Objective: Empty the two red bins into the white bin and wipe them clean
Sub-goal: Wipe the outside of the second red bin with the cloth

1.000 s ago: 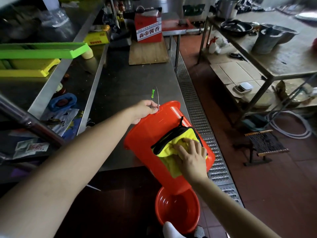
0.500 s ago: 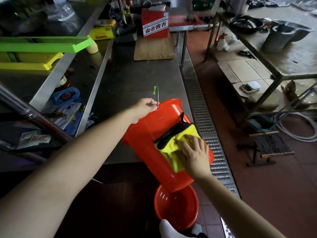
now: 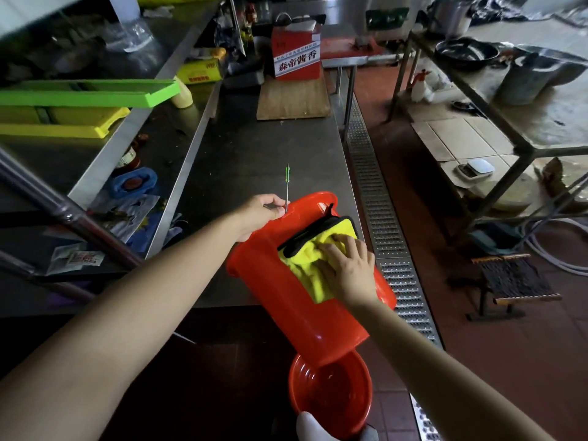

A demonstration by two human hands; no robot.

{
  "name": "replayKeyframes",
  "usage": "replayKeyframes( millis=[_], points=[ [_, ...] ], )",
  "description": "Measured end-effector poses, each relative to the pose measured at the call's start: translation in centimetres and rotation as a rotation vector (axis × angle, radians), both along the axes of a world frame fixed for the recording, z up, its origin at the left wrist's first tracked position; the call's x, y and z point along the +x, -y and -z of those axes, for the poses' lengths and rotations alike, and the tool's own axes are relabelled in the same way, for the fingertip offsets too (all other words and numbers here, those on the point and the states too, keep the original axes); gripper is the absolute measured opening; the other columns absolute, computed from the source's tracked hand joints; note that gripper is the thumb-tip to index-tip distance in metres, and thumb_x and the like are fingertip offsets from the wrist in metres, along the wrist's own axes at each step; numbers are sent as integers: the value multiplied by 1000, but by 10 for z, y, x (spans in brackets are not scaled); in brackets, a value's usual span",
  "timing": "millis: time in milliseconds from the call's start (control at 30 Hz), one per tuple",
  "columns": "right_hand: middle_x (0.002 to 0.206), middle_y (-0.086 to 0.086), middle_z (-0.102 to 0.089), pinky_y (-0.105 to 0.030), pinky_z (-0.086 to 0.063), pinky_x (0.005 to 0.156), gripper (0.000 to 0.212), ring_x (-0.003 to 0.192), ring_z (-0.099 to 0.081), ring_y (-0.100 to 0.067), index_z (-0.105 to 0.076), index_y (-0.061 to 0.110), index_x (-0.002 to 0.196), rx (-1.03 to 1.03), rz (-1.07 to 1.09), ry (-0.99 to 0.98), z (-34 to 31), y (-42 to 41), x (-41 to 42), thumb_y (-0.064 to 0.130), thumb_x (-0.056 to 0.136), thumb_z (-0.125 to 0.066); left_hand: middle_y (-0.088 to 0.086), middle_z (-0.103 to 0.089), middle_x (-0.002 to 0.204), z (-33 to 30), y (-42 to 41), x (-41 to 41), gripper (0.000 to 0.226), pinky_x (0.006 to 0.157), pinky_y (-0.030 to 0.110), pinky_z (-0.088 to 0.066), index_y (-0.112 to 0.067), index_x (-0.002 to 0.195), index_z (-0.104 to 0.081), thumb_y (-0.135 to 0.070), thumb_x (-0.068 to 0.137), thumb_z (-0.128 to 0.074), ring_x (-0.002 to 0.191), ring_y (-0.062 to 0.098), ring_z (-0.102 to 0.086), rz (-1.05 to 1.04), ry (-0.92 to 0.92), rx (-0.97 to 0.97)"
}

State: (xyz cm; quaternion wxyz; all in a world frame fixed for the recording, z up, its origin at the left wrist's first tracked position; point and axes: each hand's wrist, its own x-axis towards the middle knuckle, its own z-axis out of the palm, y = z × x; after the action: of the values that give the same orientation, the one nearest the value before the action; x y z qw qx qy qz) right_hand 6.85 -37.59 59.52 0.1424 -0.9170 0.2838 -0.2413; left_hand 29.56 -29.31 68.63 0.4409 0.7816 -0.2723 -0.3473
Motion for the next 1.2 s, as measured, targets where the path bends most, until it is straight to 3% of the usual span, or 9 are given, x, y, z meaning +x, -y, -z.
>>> replayKeyframes(
  millis=[133,200,333,433,567,700,967,1133,1200],
  points=[
    [131,-3,-54,-50,-39,94,36,122,-44,-34,-64,31,124,42,-18,-55,-23,13,63,49,93,-61,-13,-63,88,3,-1,-2,15,71,3,-42,-7,107,-68,-4,96,-58,68,-14,-56,-76,69,-14],
    [126,-3,-56,-49,-38,92,35,119,-46,-35,-65,30,123,44,-19,-53,-23,13,67,47,93,-62,-14,-62,83,4,-1,-4,16,65,2,-42,-9,106,-70,-5,97,-57,67,-11,-56,-104,96,-16],
    [116,-2,-60,-47,-41,85,32,108,-51,-35,-66,27,118,-7,-8,-17,-5,7,26,44,91,-67,2,-65,100,9,-2,-11,18,78,13,-41,-13,109,-71,-9,97,-58,87,8,-55,-88,179,-23],
    [116,0,-56,-46,-41,84,35,108,-49,-33,-63,31,122,0,-20,-4,12,2,-19,48,91,-61,-1,-68,106,9,-5,-12,19,77,12,-44,-21,109,-71,-14,97,-59,92,7,-60,-90,177,-13],
    [121,1,-52,-44,-42,85,41,110,-48,-30,-59,35,128,41,-26,8,34,-7,-80,55,93,-51,-6,-67,111,10,-11,-10,17,91,30,-45,-33,104,-71,-23,97,-60,104,10,-60,-90,186,46],
    [123,-4,-53,-46,-43,84,40,110,-50,-33,-63,29,126,43,-51,33,45,-15,-104,50,94,-52,-11,-68,107,13,-20,-11,19,91,31,-45,-41,93,-69,-24,96,-60,105,8,-60,-98,201,28],
    [120,-9,-58,-49,-45,84,39,109,-51,-37,-68,23,115,56,-2,7,0,-12,-11,43,82,-59,-12,-71,104,22,-42,-5,21,89,24,-46,-38,93,-73,-20,94,-63,102,6,-64,-120,159,-41],
    [127,-9,-53,-51,-37,92,37,120,-42,-36,-62,27,124,159,45,-53,-29,3,81,40,90,-59,-3,-74,97,26,-45,0,18,86,34,-52,-38,95,-74,-24,95,-63,95,17,-67,-157,113,-55],
    [127,-7,-53,-50,-37,92,36,121,-42,-35,-61,29,125,135,28,-68,-28,5,86,40,92,-56,-6,-74,94,29,-46,0,19,82,29,-50,-41,94,-73,-25,95,-63,90,13,-65,-178,113,-66]
  ],
)
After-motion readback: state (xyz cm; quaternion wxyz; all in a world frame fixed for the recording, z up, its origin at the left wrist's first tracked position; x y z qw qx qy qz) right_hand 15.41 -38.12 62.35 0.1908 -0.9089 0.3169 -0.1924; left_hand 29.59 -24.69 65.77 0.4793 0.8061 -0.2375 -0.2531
